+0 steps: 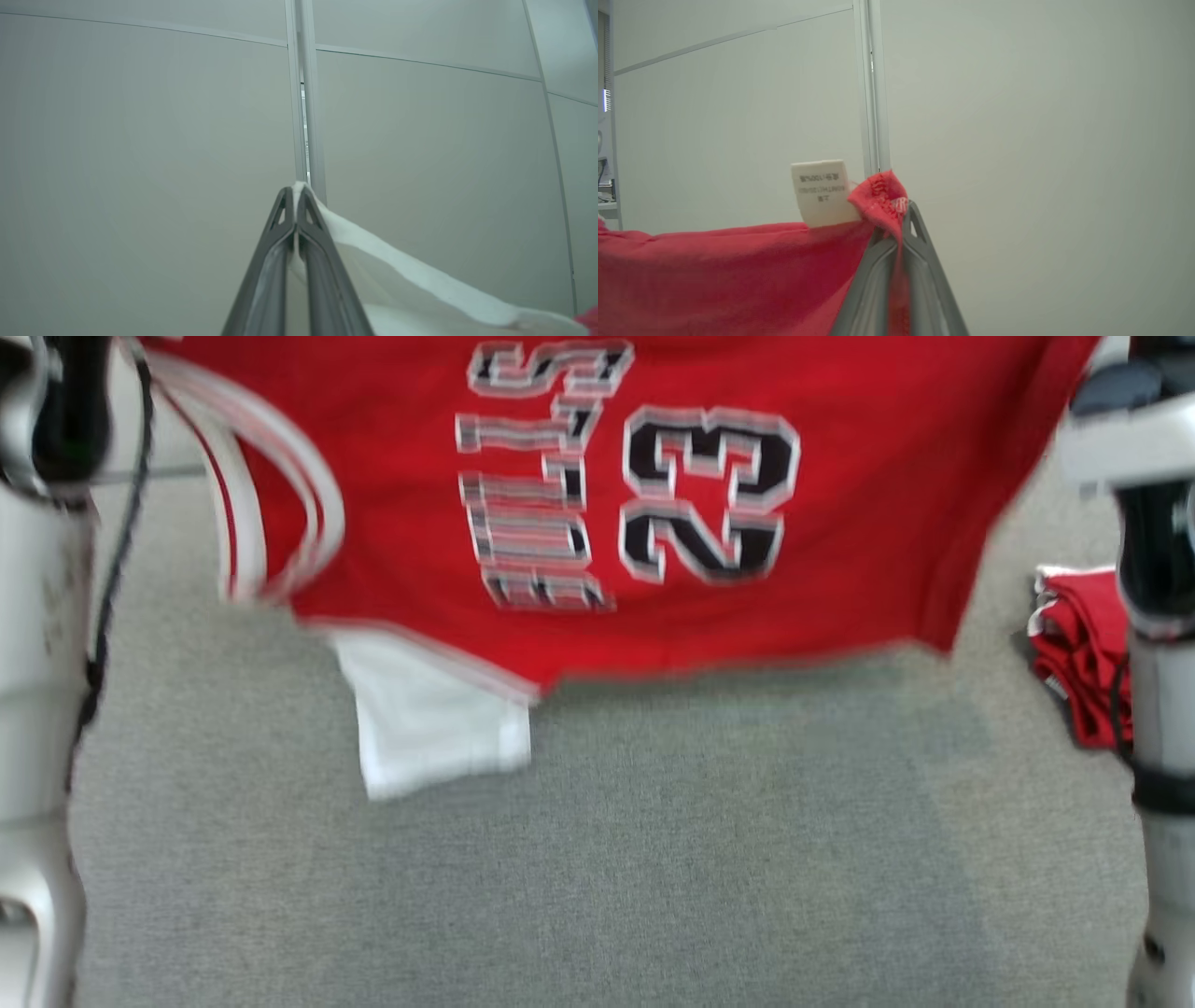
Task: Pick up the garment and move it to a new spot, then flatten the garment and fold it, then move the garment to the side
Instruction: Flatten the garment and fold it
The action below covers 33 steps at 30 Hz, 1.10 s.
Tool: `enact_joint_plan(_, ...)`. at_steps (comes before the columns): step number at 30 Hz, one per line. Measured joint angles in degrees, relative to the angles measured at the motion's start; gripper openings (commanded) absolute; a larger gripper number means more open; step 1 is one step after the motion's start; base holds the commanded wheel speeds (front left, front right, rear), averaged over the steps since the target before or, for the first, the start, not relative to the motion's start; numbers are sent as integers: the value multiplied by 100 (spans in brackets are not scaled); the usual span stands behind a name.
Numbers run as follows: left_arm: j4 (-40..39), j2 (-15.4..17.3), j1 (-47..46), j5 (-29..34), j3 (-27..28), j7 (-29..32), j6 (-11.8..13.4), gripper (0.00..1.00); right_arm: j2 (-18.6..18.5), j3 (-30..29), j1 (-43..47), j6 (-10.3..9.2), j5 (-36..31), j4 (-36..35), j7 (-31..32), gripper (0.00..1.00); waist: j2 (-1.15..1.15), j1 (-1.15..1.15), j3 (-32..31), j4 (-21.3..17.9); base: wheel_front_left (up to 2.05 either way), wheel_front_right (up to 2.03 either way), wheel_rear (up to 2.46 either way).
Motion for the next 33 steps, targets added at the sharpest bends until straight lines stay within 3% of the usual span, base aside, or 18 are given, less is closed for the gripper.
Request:
enact_joint_plan(9,1588,-79,-1530,-53,-47,-338,-52,0,337,542,-1803,0,-242,2048,-664,0,0,0,603,-118,0,0,0)
enact_joint_plan(20,3017,-404,-787,-503,-745,-363,-59,0,713,1020,-2317,1,-535,4692,-1270,0,0,0,1068,27,0,0,0)
enact_joint_plan(28,3140,-486,327,-1057,-705,-363,-60,0,754,1321,-1595,0,-172,5309,-1537,0,0,0,1303,164,0,0,0)
enact_joint_plan(33,2889,-372,1233,-1340,-516,-361,-60,0,758,1443,-760,0,282,4730,-1575,0,0,0,1304,151,0,0,0)
